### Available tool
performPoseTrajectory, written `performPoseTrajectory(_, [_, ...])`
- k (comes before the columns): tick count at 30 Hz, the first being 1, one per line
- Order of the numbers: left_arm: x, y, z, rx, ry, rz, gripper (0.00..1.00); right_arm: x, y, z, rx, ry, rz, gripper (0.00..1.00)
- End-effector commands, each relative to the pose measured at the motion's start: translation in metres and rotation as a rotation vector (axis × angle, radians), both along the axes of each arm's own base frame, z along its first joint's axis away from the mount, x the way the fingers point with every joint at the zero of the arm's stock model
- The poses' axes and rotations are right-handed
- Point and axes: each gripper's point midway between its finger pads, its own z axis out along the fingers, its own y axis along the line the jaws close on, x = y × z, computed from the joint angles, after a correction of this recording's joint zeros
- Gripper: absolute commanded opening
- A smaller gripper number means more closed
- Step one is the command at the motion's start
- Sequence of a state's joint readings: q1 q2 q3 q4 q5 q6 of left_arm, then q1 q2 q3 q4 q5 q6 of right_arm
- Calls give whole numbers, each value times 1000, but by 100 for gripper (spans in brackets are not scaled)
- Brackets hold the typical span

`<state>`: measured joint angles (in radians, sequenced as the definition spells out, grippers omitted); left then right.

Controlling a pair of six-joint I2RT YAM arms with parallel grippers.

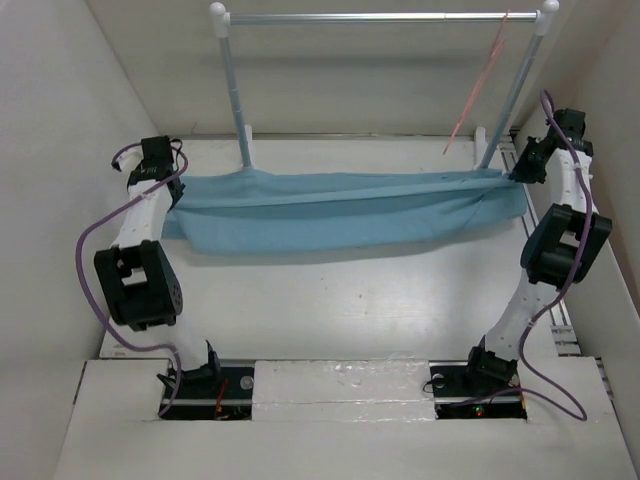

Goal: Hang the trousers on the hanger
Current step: Fold the trousers at the center of the board.

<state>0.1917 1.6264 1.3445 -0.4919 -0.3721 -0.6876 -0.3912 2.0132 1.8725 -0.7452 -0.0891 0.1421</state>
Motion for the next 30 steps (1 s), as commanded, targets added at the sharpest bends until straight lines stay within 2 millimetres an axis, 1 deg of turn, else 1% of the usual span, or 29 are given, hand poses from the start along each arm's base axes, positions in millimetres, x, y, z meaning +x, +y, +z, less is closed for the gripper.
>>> performPoseTrajectory(1, [29, 40, 11, 154, 10, 75, 0, 35, -38, 39, -147, -120, -55, 2])
performPoseTrajectory(2, [34, 44, 9, 168, 27, 77, 0, 43, -34, 37, -123, -133, -31, 2])
performPoseTrajectory(3, [44, 47, 17, 176, 15, 83, 0, 52, -30, 20, -104, -109, -16, 2])
performPoseTrajectory(4, [53, 47, 6, 185, 44, 70, 0, 64, -25, 29, -104, -142, 0, 1])
performPoseTrajectory(5, [58, 48, 8, 212, 52, 65, 0, 69, -26, 27, -101, -145, 0, 1])
performPoseTrajectory(6, [75, 49, 16, 217, 25, 49, 0, 78, -22, 19, -90, -141, 2, 4])
performPoseTrajectory(7, [76, 50, 7, 213, 44, 47, 0, 80, -22, 22, -88, -150, -4, 11])
performPoseTrajectory(8, [86, 47, 5, 199, 34, 15, 0, 81, -22, 21, -82, -152, -10, 11])
performPoseTrajectory(9, [96, 47, 15, 196, 14, 14, 0, 88, -17, 22, -80, -178, -2, 38])
performPoseTrajectory(10, [102, 47, 5, 185, 37, 1, 0, 88, -15, 26, -74, -192, 2, 53])
performPoseTrajectory(11, [110, 40, 2, 155, 30, -43, 13, 84, -13, 17, -61, -175, -3, 82])
performPoseTrajectory(12, [119, 39, 12, 155, 15, -71, 25, 84, -13, 21, -67, -194, 0, 89])
performPoseTrajectory(13, [123, 39, 8, 151, 32, -79, 43, 82, -9, 19, -59, -196, 13, 94])
performPoseTrajectory(14, [123, 40, 12, 155, 37, -74, 66, 68, -3, 19, -55, -183, 22, 98])
performPoseTrajectory(15, [120, 40, 16, 151, 39, -66, 74, 65, -1, 22, -57, -201, 31, 98])
performPoseTrajectory(16, [115, 38, 37, 156, -8, -64, 80, 59, 5, 22, -49, -209, 47, 99])
performPoseTrajectory(17, [112, 34, 44, 149, -33, -74, 88, 48, 12, 53, -61, -281, 55, 99])
performPoseTrajectory(18, [101, 32, 35, 145, -26, -73, 89, 34, 20, 26, -36, -266, 58, 99])
performPoseTrajectory(19, [86, 35, 64, 155, -92, -47, 89, 25, 29, 29, -10, -292, 57, 95])
performPoseTrajectory(20, [79, 31, 68, 148, -125, -46, 89, 11, 36, 57, -19, -364, 58, 92])
performPoseTrajectory(21, [52, 30, 35, 119, -58, -38, 87, -2, 43, 35, -2, -364, 53, 87])
performPoseTrajectory(22, [32, 36, 51, 117, -116, -15, 86, -7, 57, 37, 24, -392, 68, 57])
performPoseTrajectory(23, [26, 36, 48, 79, -161, -9, 82, -13, 67, 40, 28, -415, 81, 37])
performPoseTrajectory(24, [-1, 33, 7, 23, -98, -7, 80, -15, 90, 57, 21, -477, 127, 23])
performPoseTrajectory(25, [-18, 48, 6, -5, -131, 33, 76, -24, 106, 43, 32, -450, 156, 9])
performPoseTrajectory(26, [-17, 45, -1, -71, -175, 16, 68, -29, 120, 40, 34, -438, 184, 5])
performPoseTrajectory(27, [-29, 44, -22, -122, -154, 28, 63, -34, 135, 48, 32, -454, 218, 3])
performPoseTrajectory(28, [-30, 46, -30, -157, -161, 33, 60, -38, 164, 40, 45, -440, 289, 3])
performPoseTrajectory(30, [-15, 41, -26, -222, -219, -23, 59, -45, 191, 41, 49, -451, 350, 4])
